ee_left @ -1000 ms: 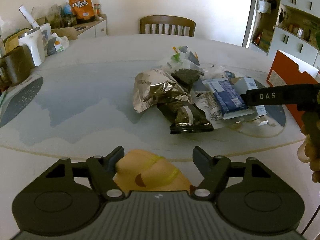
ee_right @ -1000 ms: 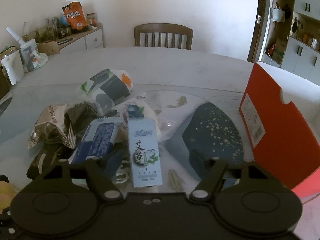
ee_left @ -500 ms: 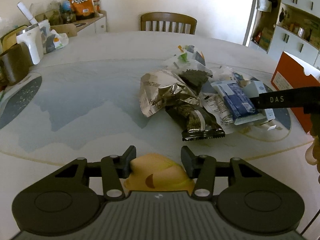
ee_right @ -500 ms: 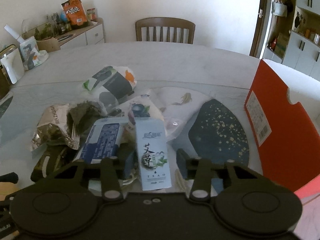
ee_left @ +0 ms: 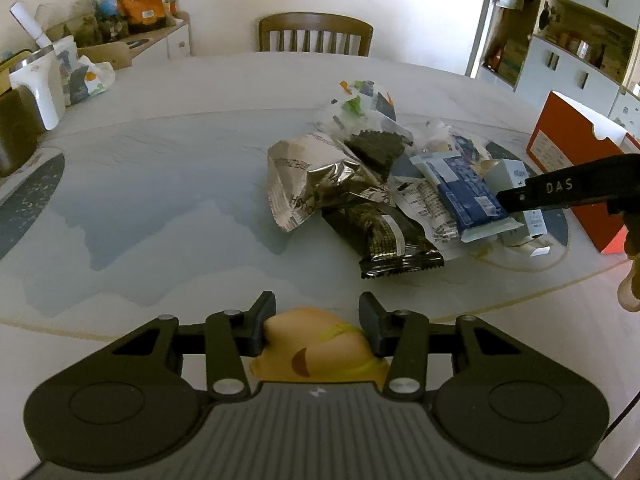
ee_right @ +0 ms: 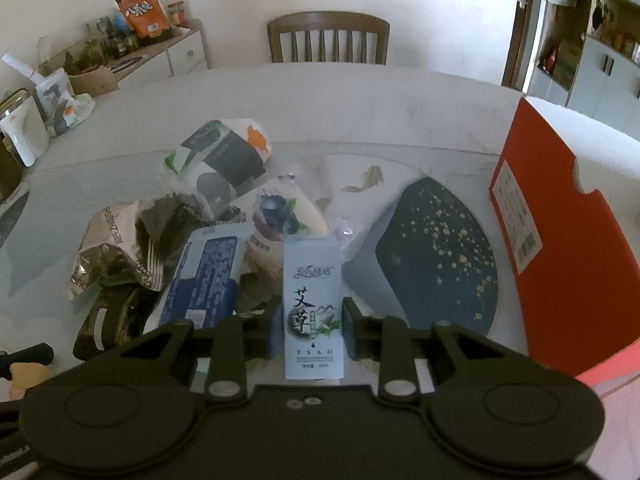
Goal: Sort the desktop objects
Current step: 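Carry the plush toy and tea carton with both grippers over the red shoebox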
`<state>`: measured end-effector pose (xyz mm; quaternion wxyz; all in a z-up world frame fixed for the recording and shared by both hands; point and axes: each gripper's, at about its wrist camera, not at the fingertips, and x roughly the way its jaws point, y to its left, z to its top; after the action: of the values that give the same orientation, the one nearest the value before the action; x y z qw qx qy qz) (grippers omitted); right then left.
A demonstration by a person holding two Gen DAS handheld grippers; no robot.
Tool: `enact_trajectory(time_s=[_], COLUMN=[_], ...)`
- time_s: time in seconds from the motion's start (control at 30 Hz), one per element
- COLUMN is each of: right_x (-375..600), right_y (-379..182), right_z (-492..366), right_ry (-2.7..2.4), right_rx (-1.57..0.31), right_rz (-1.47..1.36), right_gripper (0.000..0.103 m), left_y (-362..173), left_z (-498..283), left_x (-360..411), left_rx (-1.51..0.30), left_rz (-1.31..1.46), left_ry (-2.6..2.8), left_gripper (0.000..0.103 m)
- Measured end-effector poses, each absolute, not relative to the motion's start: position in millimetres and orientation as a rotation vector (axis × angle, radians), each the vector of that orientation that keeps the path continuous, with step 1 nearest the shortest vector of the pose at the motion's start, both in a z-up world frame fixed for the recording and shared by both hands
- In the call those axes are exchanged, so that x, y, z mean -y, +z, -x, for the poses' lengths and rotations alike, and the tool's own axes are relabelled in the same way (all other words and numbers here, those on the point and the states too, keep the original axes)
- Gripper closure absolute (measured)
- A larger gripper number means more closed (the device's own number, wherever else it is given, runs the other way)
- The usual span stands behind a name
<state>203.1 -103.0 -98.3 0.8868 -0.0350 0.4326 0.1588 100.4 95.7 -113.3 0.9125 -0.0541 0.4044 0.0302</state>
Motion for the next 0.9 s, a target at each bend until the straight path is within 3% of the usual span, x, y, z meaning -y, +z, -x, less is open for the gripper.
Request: enact_trajectory(time_s=[0.9], right_x=[156], right_y=[-16], right_z=[-173], right_ry=[0.315], right_rx=[-0.954], right_rz=[-0.013], right_gripper=[0.075], left_y=[-50], left_z=[-112], left_x=[-91], left_rx=[-0.788], left_rz=[0.051], left_ry=[-0.195], left_gripper=[0.06])
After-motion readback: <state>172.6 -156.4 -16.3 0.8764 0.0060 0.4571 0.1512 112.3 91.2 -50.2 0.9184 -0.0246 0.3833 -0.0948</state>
